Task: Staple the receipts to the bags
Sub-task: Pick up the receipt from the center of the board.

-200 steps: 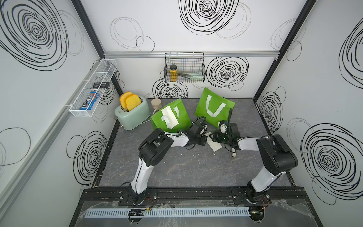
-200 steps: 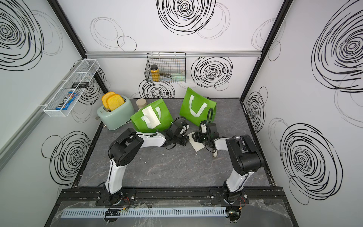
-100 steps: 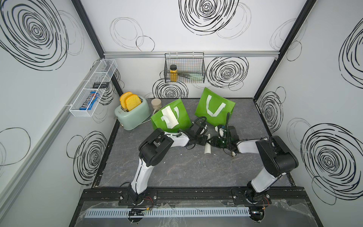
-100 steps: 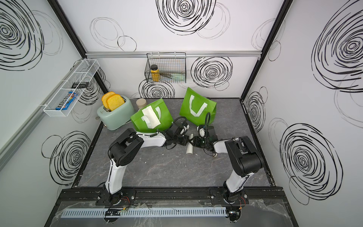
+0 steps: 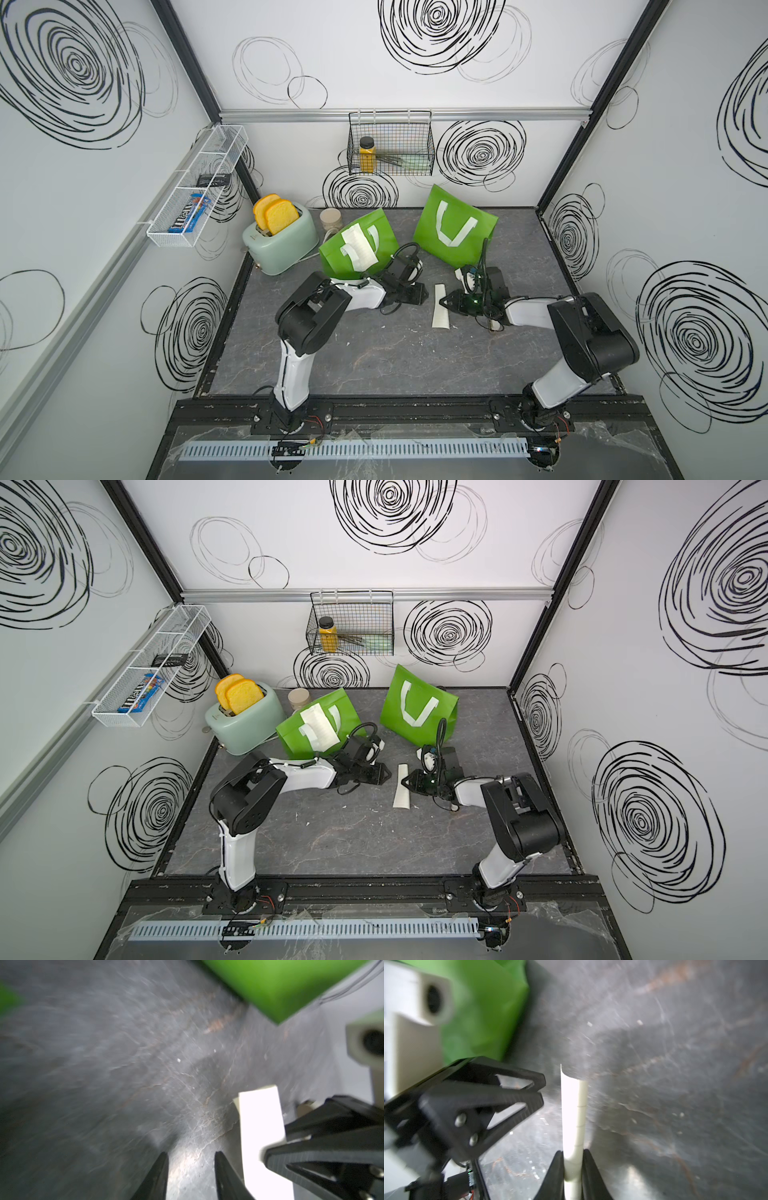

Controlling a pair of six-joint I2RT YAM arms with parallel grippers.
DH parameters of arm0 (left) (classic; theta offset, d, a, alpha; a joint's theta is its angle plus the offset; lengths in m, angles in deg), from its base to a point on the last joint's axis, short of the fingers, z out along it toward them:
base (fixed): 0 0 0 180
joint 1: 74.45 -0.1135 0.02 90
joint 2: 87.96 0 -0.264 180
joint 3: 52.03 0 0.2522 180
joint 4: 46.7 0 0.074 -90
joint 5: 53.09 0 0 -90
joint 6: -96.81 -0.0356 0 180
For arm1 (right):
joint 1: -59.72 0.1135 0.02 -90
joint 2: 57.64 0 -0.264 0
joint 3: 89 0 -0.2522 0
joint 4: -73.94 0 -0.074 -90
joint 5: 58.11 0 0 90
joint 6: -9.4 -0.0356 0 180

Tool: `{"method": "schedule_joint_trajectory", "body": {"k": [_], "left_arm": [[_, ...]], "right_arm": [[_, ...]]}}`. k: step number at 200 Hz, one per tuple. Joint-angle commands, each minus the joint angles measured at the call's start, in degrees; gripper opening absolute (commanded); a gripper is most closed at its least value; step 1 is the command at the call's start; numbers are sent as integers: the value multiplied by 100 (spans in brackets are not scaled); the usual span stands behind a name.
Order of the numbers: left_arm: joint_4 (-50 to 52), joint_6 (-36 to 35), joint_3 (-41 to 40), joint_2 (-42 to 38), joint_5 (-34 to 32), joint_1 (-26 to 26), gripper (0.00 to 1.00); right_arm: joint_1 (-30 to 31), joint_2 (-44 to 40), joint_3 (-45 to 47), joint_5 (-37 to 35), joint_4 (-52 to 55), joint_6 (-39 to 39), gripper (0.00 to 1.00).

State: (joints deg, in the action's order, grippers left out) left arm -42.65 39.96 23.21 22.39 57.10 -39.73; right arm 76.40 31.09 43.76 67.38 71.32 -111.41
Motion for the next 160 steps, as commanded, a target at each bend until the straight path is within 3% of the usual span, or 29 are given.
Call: {"method": "schedule_joint_trajectory", "body": {"k": [1,35,57,119,160], "left_arm": [[-1310,799,-430,-659,859,-260,52],[-3194,1867,-1161,-1269,1478,-384,58],[-3827,2212,-1243,-1375,1707,-290,59],[-4367,2299,-1190,-1349,1901,138,51],[-4172,2149,-1172,-1339,1843,173,48]], "right_arm": [[-57,-536,-76,319,209,51,19],[-65,-1174,-235,634,324,-79,20],[-45,-1449,-397,857,372,-200,21],[98,-1707,-634,1017,600,-209,21],[168,-1899,-573,1015,601,-214,21]]}}
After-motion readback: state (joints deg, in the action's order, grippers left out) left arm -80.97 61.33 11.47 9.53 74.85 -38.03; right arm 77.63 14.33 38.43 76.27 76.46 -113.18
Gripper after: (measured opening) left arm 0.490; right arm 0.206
